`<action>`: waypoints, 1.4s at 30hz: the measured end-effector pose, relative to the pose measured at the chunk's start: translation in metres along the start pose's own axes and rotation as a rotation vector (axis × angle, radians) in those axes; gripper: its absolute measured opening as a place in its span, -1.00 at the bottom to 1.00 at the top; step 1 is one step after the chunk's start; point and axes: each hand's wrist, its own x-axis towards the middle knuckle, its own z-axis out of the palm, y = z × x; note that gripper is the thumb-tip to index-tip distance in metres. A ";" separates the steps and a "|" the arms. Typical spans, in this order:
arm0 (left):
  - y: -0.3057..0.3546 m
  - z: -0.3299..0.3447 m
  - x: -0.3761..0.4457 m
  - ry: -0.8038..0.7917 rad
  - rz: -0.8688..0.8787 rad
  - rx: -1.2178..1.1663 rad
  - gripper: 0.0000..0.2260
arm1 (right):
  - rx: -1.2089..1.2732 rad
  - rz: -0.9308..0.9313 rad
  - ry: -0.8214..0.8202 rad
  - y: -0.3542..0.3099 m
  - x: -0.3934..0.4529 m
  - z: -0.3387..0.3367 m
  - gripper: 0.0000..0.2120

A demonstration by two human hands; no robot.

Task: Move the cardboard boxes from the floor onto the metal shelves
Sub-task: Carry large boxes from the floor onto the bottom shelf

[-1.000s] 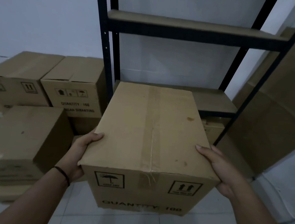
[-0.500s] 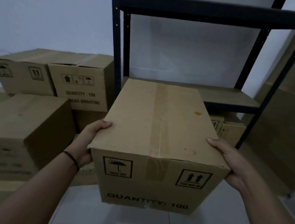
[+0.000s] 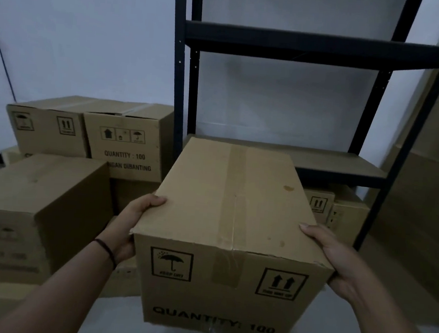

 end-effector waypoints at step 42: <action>-0.074 -0.080 0.205 0.089 -0.266 -0.188 -0.56 | 0.003 0.299 0.029 0.081 0.219 0.021 -0.70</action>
